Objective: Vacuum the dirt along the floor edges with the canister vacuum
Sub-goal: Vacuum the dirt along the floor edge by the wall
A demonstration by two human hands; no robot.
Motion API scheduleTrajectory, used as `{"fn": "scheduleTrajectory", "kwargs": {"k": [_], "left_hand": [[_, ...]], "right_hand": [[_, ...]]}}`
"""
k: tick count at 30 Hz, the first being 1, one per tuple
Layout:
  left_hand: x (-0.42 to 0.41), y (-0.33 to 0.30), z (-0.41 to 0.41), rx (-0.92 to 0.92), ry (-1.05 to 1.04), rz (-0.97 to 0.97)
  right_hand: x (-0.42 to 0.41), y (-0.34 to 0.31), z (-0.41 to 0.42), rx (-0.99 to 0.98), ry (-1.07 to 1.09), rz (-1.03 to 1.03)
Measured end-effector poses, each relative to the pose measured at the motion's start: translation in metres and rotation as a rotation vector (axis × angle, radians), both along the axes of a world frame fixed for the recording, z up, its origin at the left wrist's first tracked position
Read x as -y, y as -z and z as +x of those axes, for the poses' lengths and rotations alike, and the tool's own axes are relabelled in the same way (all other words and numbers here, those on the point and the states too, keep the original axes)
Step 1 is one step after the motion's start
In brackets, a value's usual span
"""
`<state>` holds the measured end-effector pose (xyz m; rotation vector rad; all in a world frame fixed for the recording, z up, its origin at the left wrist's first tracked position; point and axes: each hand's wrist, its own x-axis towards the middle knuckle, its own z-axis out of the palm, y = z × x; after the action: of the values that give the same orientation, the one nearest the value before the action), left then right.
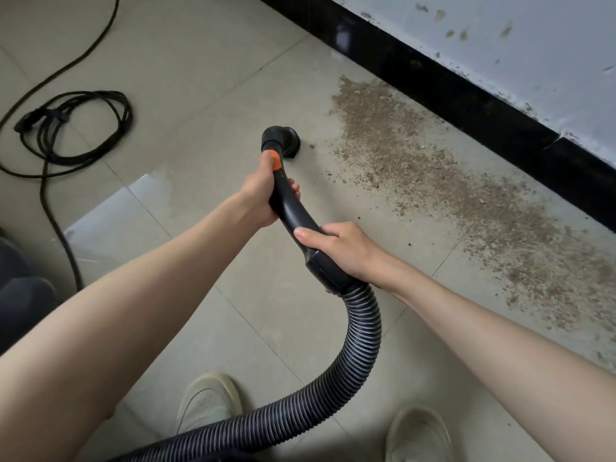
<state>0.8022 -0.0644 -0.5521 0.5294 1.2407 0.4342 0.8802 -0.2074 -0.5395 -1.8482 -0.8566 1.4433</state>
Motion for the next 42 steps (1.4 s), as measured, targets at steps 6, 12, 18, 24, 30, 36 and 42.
{"fn": "scheduleTrajectory", "kwargs": {"k": [6,12,18,24,30,36,42], "left_hand": [[-0.011,0.005,0.005,-0.023,0.022,0.007],[0.014,0.013,0.011,-0.002,0.079,0.028],[0.042,0.014,0.01,-0.037,0.076,0.07],[0.071,0.014,-0.004,-0.038,0.07,0.035],[0.099,0.01,-0.007,-0.021,0.091,0.01],[0.119,0.014,0.003,-0.003,0.145,-0.015],[0.093,0.01,0.021,-0.017,0.18,0.028]], "right_hand": [[-0.009,-0.002,-0.001,0.038,0.02,-0.007],[0.02,-0.004,-0.002,0.08,0.04,-0.051],[0.05,-0.005,-0.002,-0.019,0.063,-0.054],[0.079,-0.005,-0.012,-0.001,0.037,-0.073],[0.108,-0.007,-0.016,0.026,0.048,-0.062],[0.134,-0.001,-0.016,0.024,0.105,-0.048],[0.108,0.002,-0.004,0.0,0.15,-0.038]]}}
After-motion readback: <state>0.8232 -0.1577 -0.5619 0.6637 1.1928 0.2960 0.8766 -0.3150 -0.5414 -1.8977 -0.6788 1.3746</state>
